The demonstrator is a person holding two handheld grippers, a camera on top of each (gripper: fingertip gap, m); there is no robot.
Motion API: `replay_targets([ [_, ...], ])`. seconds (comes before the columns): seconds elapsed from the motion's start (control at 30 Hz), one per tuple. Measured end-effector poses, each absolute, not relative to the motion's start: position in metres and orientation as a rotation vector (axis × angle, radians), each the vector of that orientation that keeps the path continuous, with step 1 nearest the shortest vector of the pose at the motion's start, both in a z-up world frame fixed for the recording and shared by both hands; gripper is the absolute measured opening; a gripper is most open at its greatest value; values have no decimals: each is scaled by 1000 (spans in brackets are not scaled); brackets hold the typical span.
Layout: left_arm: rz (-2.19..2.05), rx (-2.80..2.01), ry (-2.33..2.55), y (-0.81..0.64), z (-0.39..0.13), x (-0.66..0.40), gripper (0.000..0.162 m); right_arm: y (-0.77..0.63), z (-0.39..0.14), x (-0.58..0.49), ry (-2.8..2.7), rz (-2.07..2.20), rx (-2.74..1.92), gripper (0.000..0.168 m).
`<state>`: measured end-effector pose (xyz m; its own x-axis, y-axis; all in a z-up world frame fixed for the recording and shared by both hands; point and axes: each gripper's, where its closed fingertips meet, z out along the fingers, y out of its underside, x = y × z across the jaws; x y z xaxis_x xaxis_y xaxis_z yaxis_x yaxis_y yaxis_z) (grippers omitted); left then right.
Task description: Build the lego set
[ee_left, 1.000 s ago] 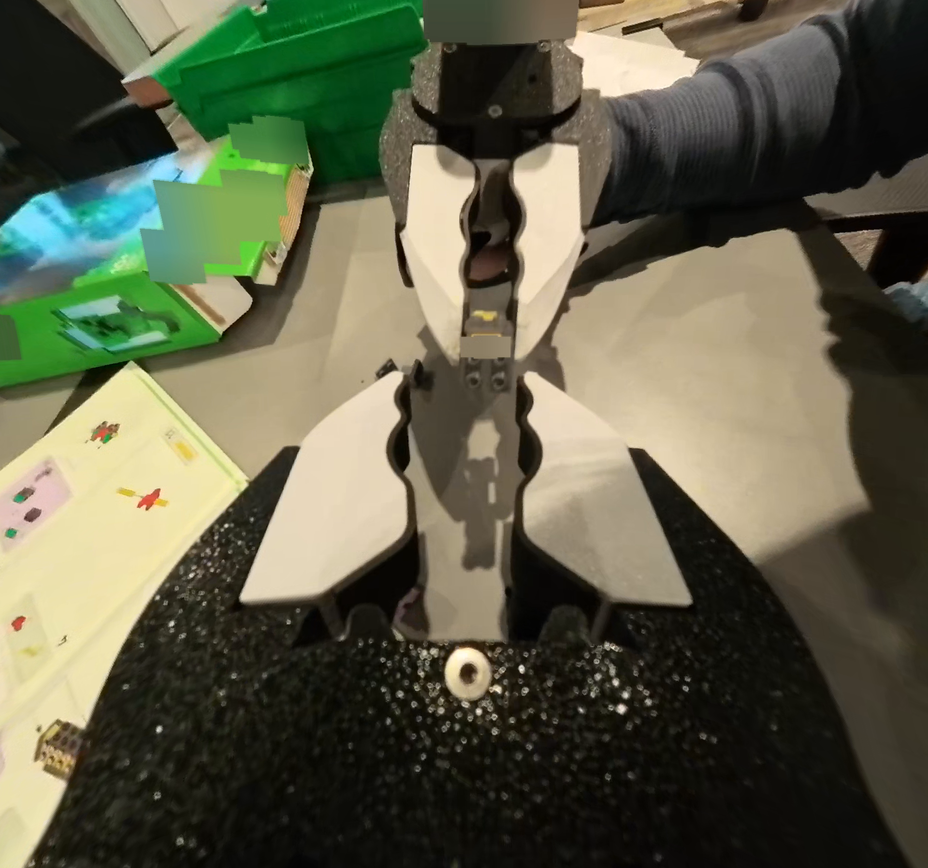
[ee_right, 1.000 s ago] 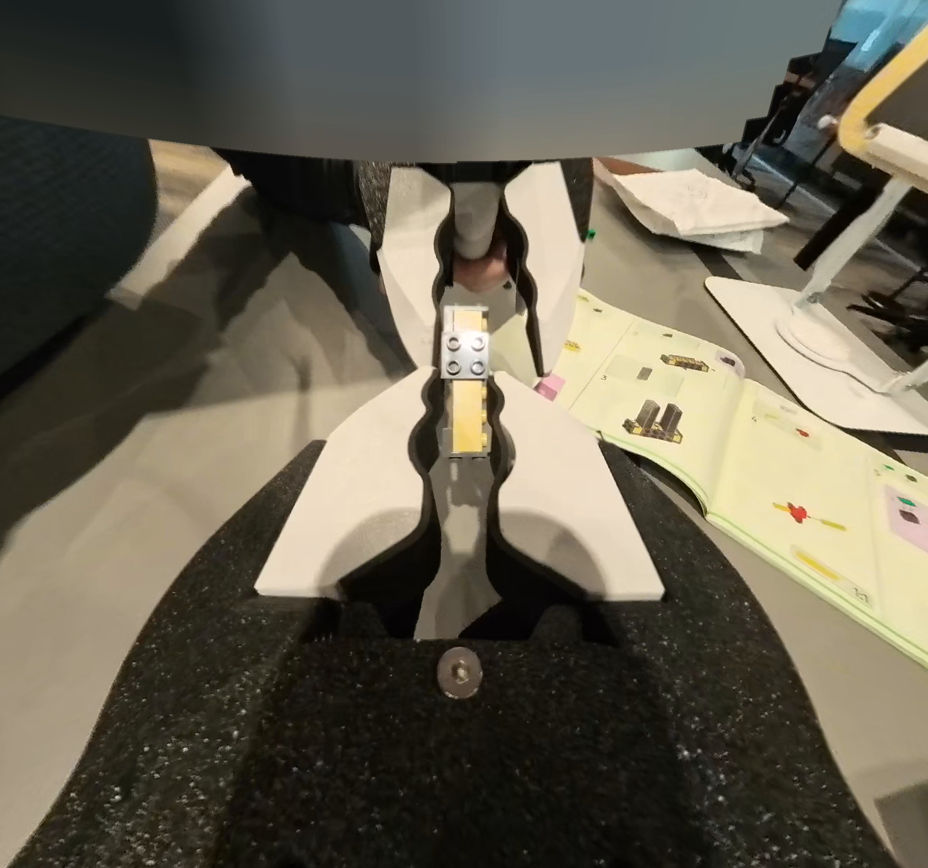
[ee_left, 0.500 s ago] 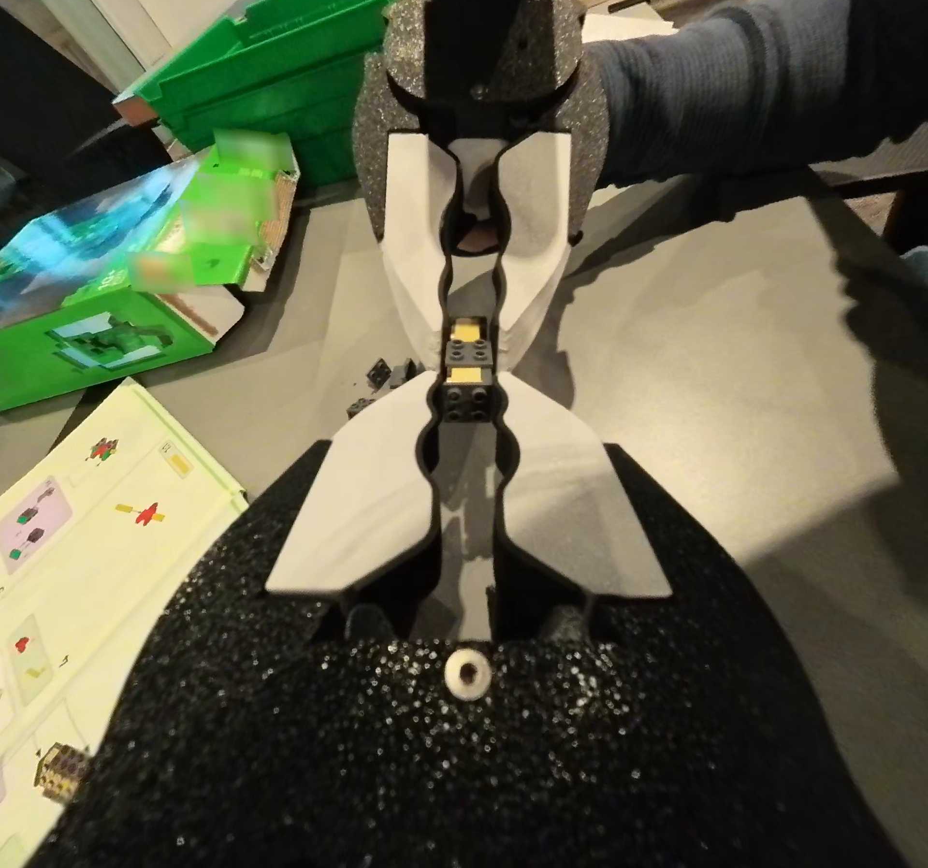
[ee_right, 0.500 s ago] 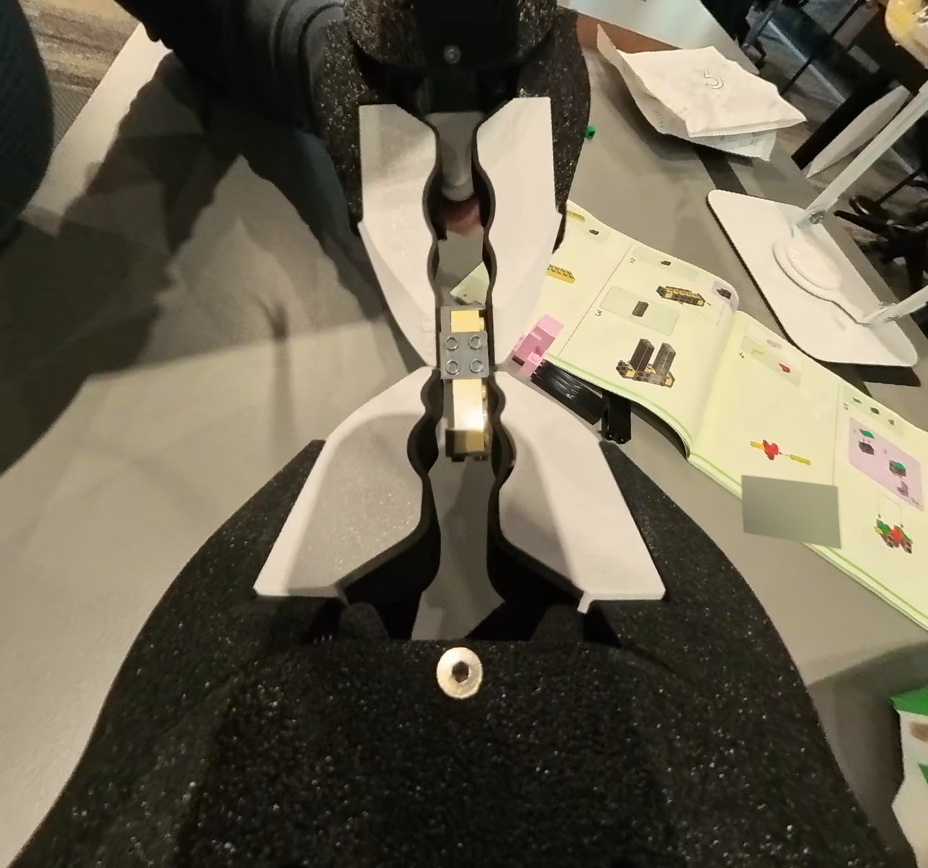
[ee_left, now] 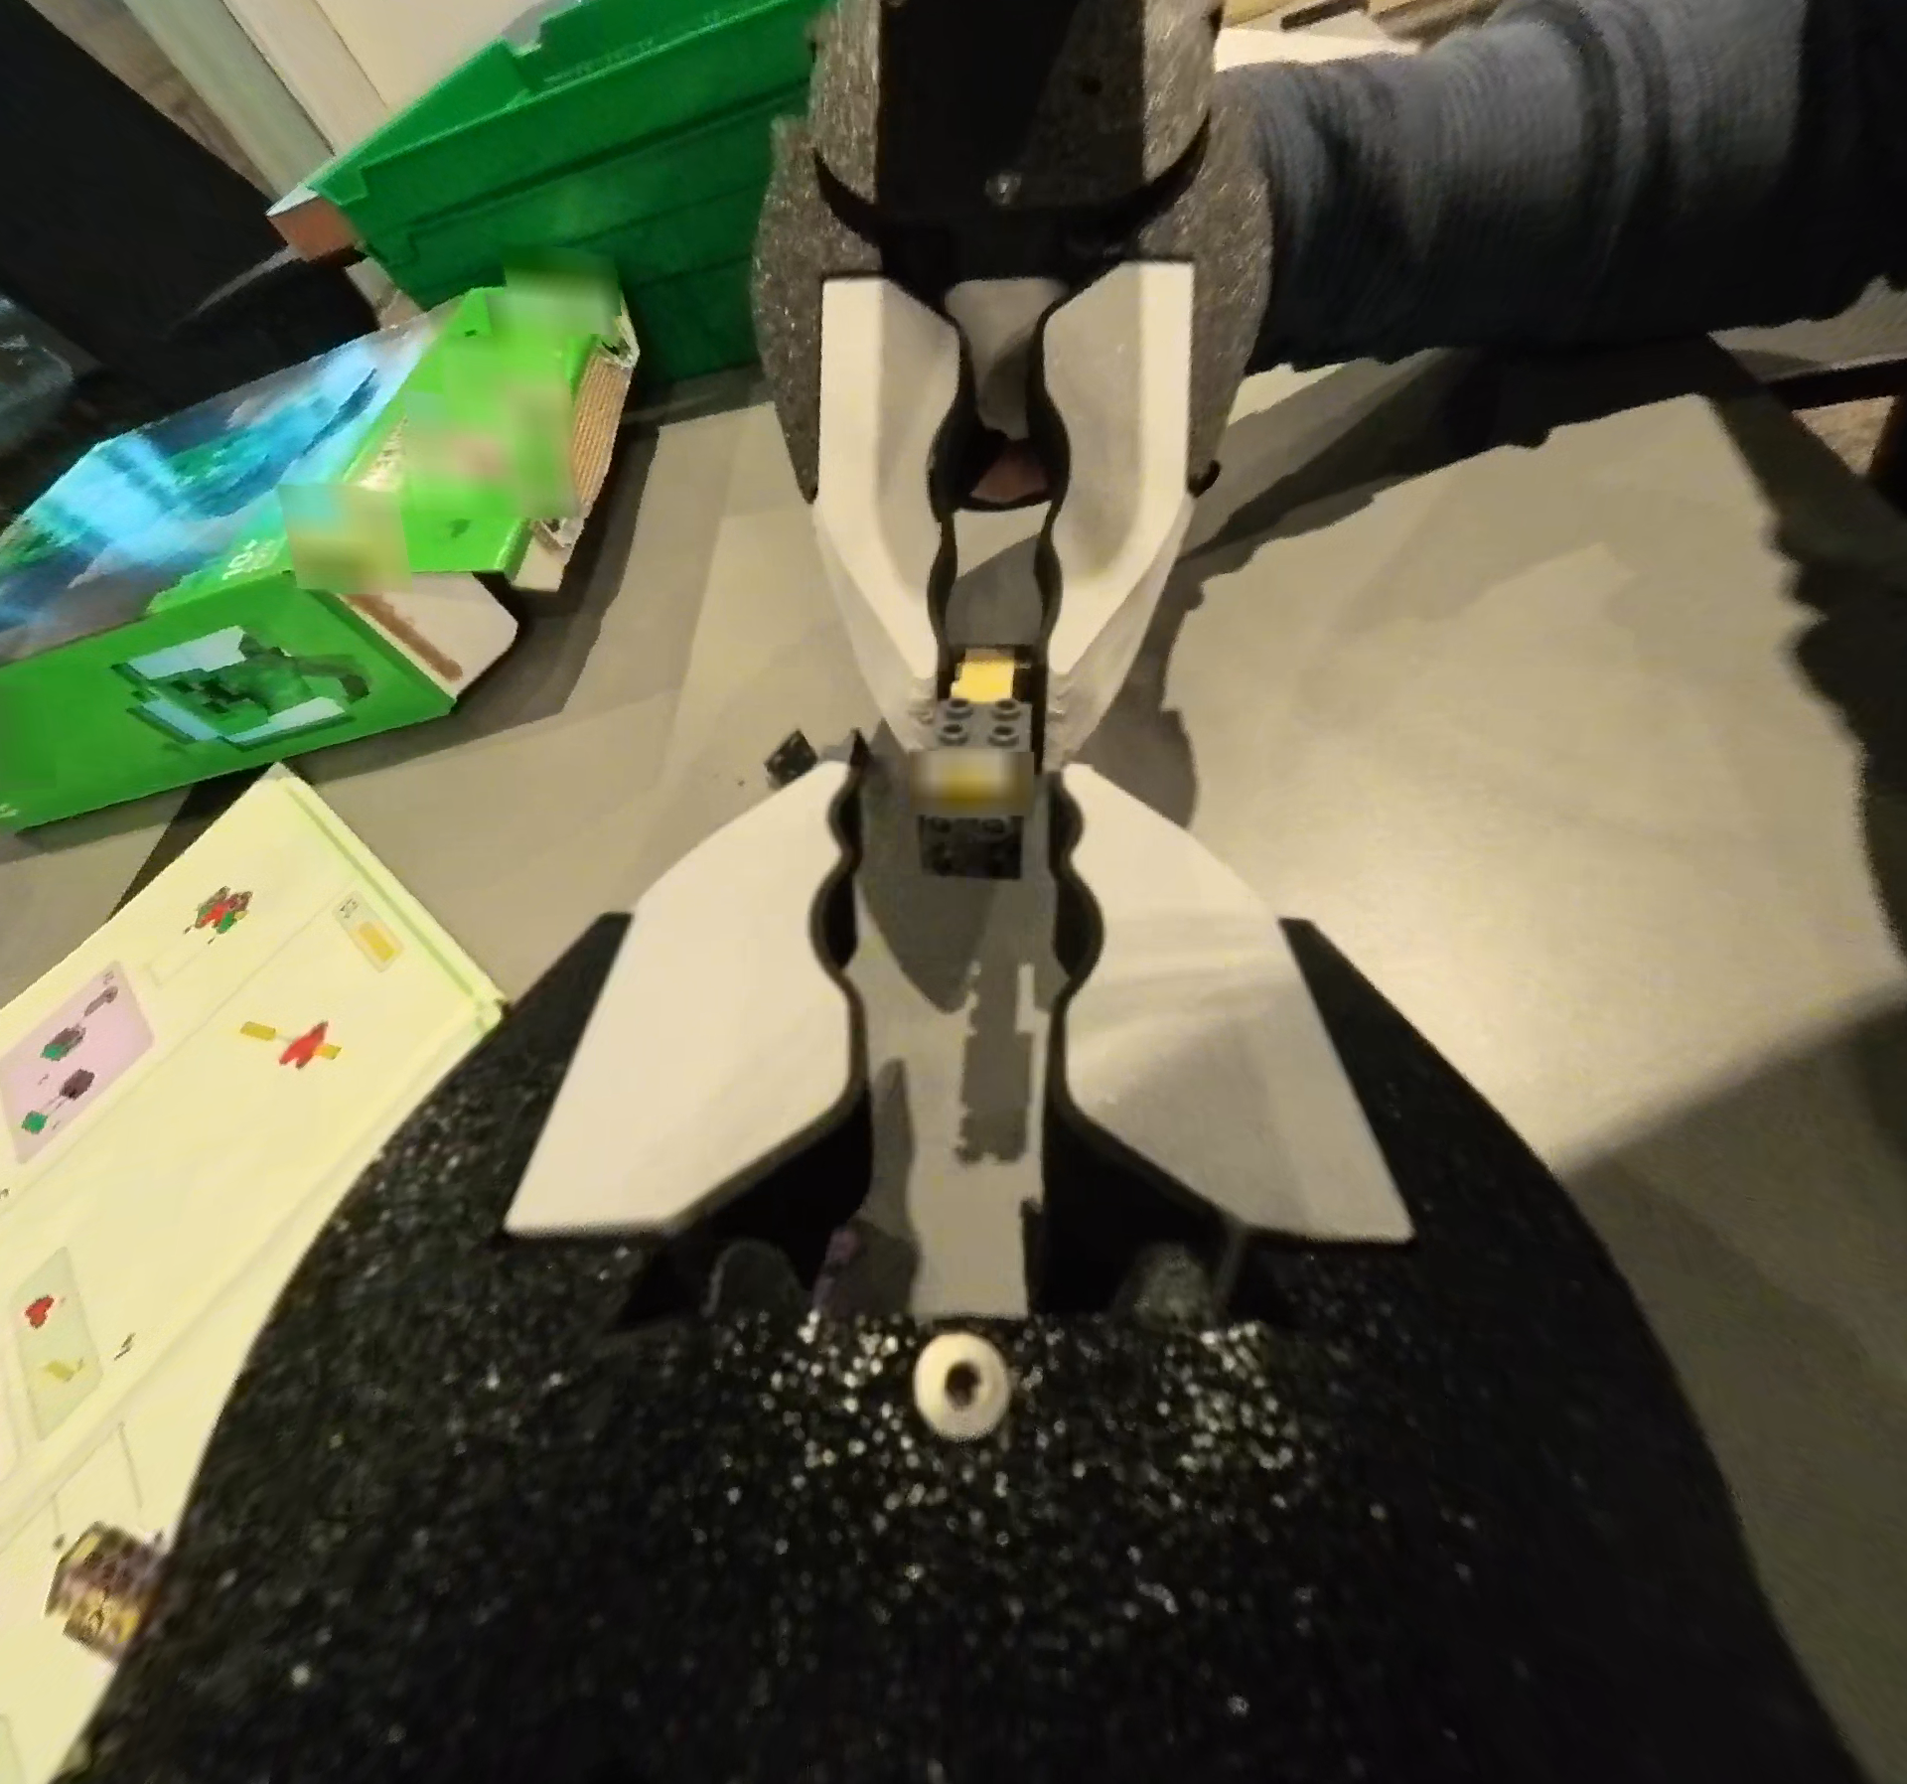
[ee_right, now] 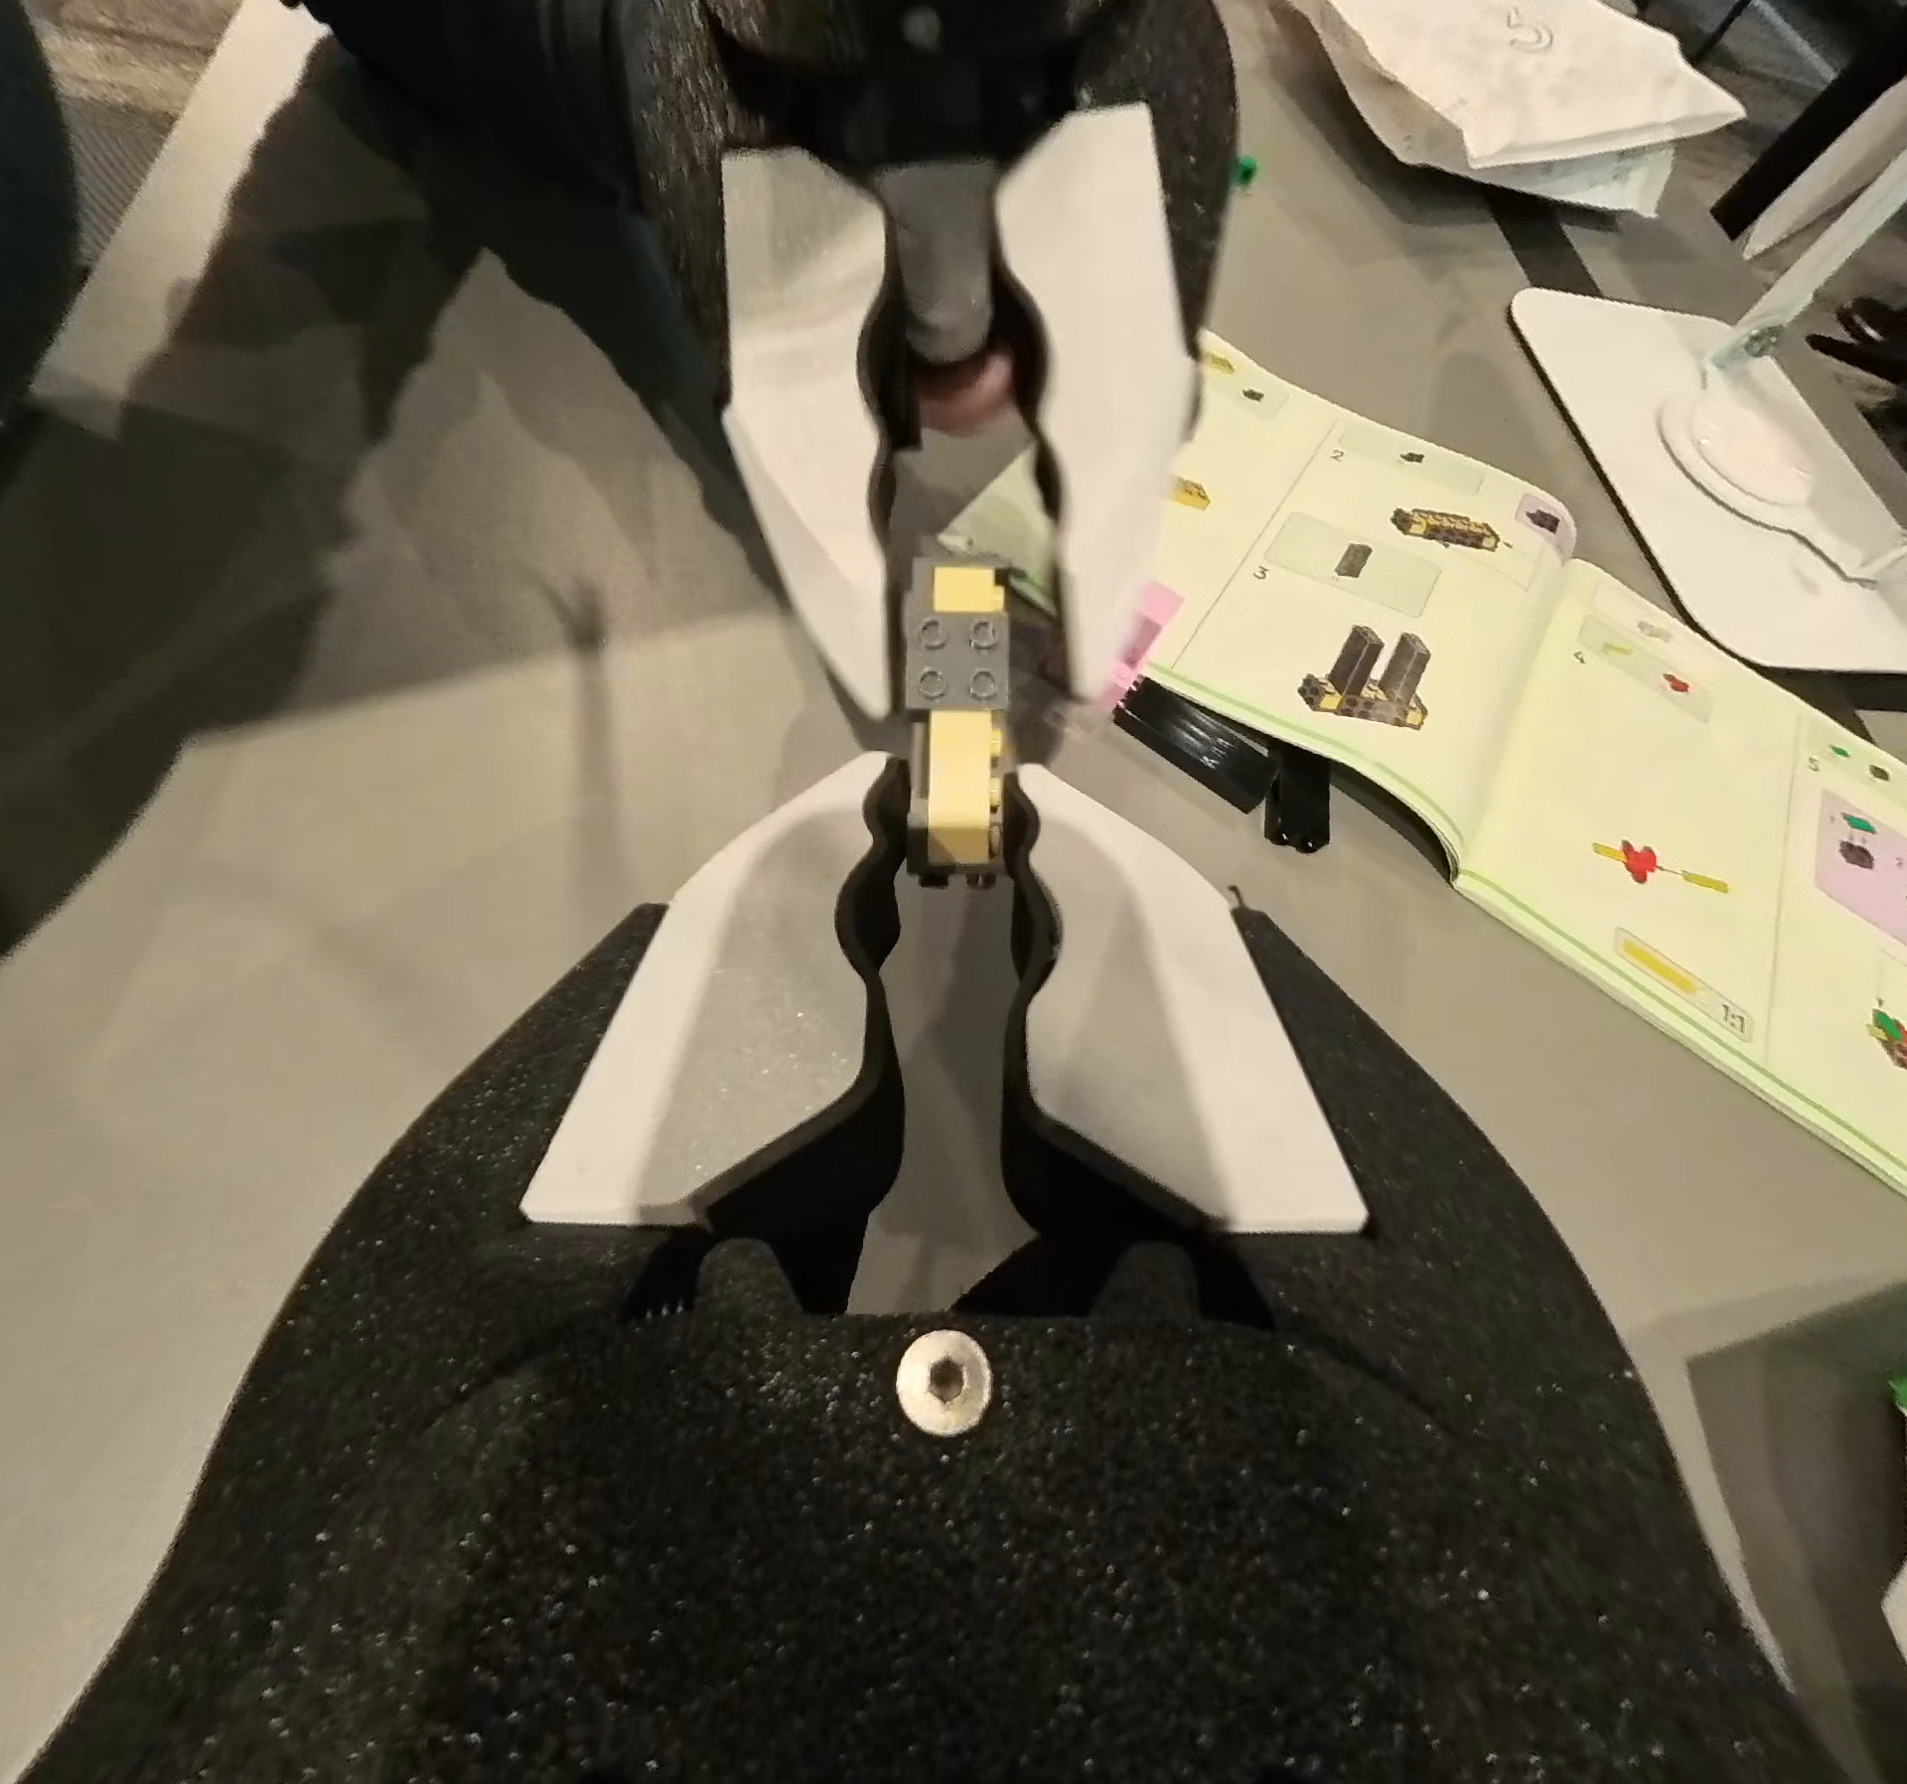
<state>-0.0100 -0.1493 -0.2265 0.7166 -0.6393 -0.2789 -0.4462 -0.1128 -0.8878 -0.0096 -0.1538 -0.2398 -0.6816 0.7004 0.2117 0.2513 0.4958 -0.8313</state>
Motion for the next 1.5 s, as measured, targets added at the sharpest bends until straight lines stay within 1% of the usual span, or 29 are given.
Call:
replay_targets([
  [0.03, -190, -1764, 871, -148, -229, -10, 37, -155, -240, -10, -2208, 1100, -774, 17],
  [0.07, -181, -1772, 883, -148, -232, -10, 36, -156, -240, -10, -2213, 1093, -768, 17],
  [0.17, -168, -1746, 917, -151, -233, -6, 25, -157, -241, -9, -2222, 1083, -756, 16],
  [0.2, -164, -1736, 915, -151, -232, -6, 19, -157, -241, -9, -2222, 1085, -753, 16],
  [0.33, -194, -1741, 903, -151, -231, -5, 24, -159, -243, -8, -2241, 1078, -736, 16],
  [0.4, -208, -1735, 916, -152, -232, -3, 17, -159, -243, -8, -2239, 1070, -731, 16],
  [0.53, -209, -1730, 911, -153, -230, -3, 16, -158, -241, -9, -2214, 1066, -722, 17],
  [0.6, -189, -1751, 877, -150, -232, -8, 16, -151, -241, -8, -2204, 1046, -764, 33],
  [0.63, -174, -1769, 854, -148, -233, -12, 16, -143, -242, -7, -2199, 1036, -813, 38],
  [0.7, -172, -1810, 793, -145, -238, -16, 16, -118, -245, -7, -2141, 995, -941, 41],
  [0.83, -200, -1836, 744, -145, -246, -13, 16, -65, -261, -9, -1989, 902, -1208, 35],
  [1.07, -212, -1814, 691, -142, -251, -17, 16, -50, -284, -18, -2014, 667, -1333, 26],
  [1.17, -207, -1811, 682, -141, -253, -18, 16, -51, -280, -23, -1952, 672, -1524, 26],
  [1.3, -189, -1785, 663, -144, -249, -23, 16, -63, -259, -30, -1779, 705, -1774, 26],
  [1.37, -208, -1778, 651, -144, -247, -24, 16, -77, -257, -33, -1852, 700, -1734, 28],
  [1.43, -227, -1772, 638, -146, -245, -26, 16, -70, -265, -31, -1952, 535, -1717, 29],
  [1.5, -234, -1766, 632, -147, -244, -27, 16, -68, -271, -37, -2020, 503, -1756, 33],
])
